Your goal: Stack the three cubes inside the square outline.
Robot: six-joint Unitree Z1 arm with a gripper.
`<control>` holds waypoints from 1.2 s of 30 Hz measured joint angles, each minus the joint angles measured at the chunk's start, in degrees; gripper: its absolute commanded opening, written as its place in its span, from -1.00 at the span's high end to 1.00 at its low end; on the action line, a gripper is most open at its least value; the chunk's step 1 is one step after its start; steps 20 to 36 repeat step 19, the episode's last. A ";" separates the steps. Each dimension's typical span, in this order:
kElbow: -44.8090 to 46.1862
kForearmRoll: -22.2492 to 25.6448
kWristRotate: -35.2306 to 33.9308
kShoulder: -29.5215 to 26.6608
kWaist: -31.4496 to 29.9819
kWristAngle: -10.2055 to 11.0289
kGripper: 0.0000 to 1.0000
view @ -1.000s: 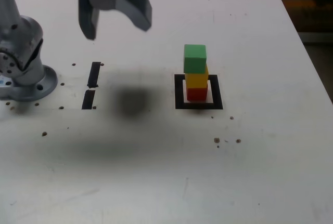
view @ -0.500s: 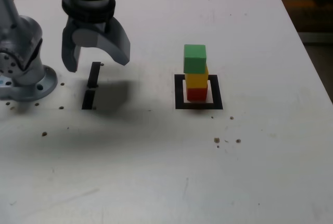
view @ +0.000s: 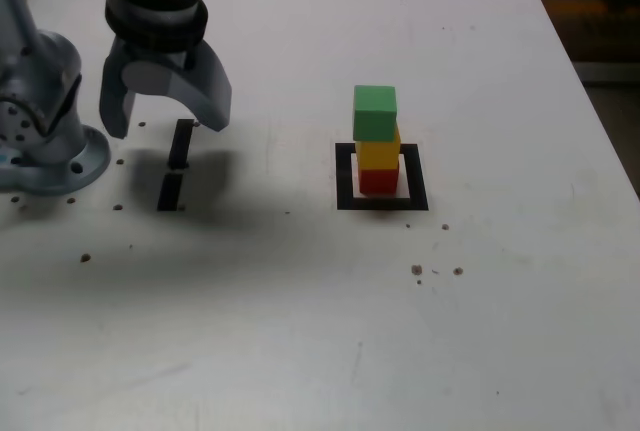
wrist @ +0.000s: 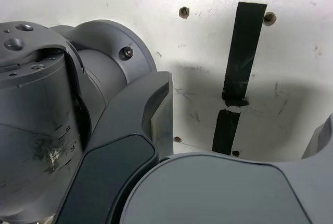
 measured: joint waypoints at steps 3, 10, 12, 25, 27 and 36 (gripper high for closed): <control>0.00 0.10 0.00 0.01 0.00 0.26 -0.99; 0.00 0.07 0.00 0.10 0.00 0.26 -0.99; 0.01 -0.20 0.00 0.12 0.00 0.26 -0.99; 0.01 -0.63 0.00 0.30 0.00 0.25 -0.99; 0.01 -0.63 0.00 0.30 0.00 0.25 -0.99; 0.01 -0.63 0.00 0.30 0.00 0.25 -0.99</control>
